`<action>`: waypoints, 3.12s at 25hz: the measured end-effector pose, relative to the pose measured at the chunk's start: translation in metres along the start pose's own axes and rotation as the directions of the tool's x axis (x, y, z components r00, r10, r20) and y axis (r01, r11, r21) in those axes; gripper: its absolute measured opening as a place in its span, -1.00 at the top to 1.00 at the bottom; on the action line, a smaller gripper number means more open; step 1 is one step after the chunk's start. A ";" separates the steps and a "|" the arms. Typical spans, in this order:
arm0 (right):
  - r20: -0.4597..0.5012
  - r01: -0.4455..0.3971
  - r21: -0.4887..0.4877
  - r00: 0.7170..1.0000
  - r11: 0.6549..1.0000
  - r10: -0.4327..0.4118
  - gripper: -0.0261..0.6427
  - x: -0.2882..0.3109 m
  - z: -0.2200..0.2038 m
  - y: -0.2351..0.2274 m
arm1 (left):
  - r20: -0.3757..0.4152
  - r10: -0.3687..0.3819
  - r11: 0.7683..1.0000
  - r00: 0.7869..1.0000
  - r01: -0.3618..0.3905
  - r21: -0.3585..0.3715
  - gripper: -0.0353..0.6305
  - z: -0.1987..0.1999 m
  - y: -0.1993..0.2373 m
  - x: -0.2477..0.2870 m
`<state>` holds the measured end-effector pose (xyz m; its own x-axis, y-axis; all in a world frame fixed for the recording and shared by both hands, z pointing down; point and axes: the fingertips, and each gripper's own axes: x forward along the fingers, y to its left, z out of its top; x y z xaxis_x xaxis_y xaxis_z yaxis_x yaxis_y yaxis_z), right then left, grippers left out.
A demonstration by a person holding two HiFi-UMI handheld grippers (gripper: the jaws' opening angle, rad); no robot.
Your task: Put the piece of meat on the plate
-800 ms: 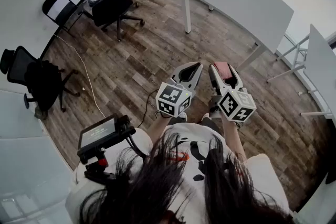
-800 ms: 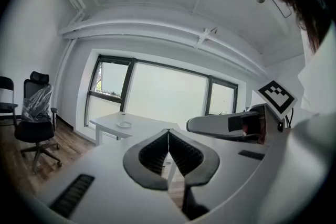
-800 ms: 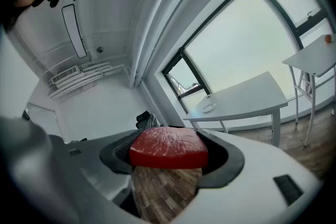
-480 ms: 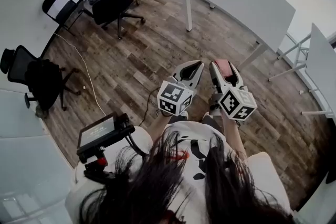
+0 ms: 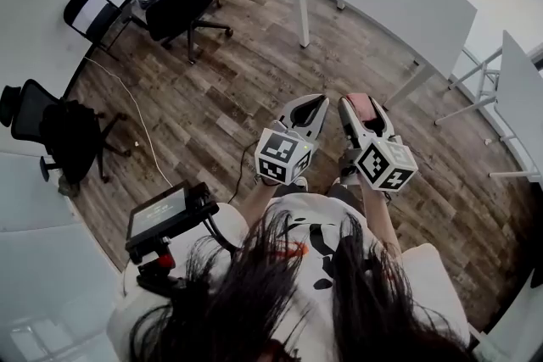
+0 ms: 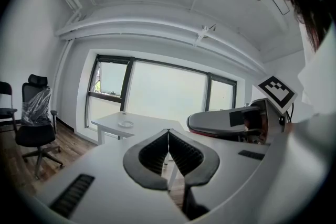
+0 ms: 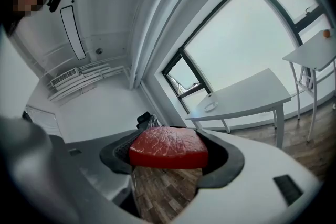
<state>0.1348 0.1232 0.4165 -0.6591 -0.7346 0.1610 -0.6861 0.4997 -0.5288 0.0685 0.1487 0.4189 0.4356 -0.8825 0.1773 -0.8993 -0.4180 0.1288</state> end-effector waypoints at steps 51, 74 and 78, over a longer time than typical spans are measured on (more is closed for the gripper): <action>-0.108 -0.005 0.070 0.994 0.998 0.013 -0.04 0.260 0.092 -0.126 | -0.071 0.023 1.000 0.997 -0.022 0.014 0.88 0.045 0.170 0.236; -0.103 0.133 0.135 0.988 0.982 -0.119 -0.04 0.326 0.125 -0.201 | -0.109 -0.113 0.993 0.988 0.114 0.000 0.88 0.055 0.210 0.352; -0.112 0.141 0.136 0.986 0.981 -0.126 -0.04 0.380 0.138 -0.204 | -0.123 -0.117 0.992 0.985 0.122 0.031 0.88 0.067 0.258 0.383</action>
<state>0.0664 -0.3212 0.4703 -0.5976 -0.7356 0.3191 -0.7238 0.3237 -0.6094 0.0006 -0.3119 0.4547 0.5393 -0.7942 0.2799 -0.8404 -0.5287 0.1192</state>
